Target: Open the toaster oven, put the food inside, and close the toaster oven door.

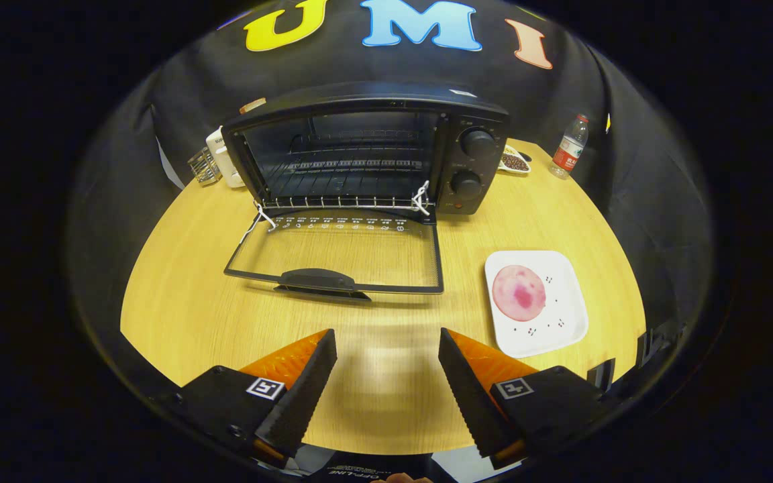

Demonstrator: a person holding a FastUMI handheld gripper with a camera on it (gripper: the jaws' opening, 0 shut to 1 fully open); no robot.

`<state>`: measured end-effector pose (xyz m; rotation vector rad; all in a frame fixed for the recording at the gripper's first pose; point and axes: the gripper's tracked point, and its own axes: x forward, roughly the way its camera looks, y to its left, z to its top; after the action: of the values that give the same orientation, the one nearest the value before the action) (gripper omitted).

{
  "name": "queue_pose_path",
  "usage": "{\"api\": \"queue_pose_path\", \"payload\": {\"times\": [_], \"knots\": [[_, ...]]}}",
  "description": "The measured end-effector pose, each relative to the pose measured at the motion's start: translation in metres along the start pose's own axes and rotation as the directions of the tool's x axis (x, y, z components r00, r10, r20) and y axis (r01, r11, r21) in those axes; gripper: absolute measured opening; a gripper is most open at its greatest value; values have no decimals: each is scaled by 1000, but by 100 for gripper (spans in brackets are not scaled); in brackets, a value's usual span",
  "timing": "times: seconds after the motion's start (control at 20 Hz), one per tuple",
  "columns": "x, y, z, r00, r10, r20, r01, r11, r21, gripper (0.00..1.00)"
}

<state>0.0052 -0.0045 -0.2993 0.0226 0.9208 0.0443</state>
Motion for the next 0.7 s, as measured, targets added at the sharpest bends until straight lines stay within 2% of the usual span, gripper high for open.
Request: {"api": "queue_pose_path", "payload": {"times": [0.2,0.4,0.7], "knots": [[-30,-42,7,998,-46,38,47,998,-33,99],[-43,-83,21,996,-64,55,65,998,-17,99],[-22,-139,31,1000,-9,-19,9,1000,17,98]]}}
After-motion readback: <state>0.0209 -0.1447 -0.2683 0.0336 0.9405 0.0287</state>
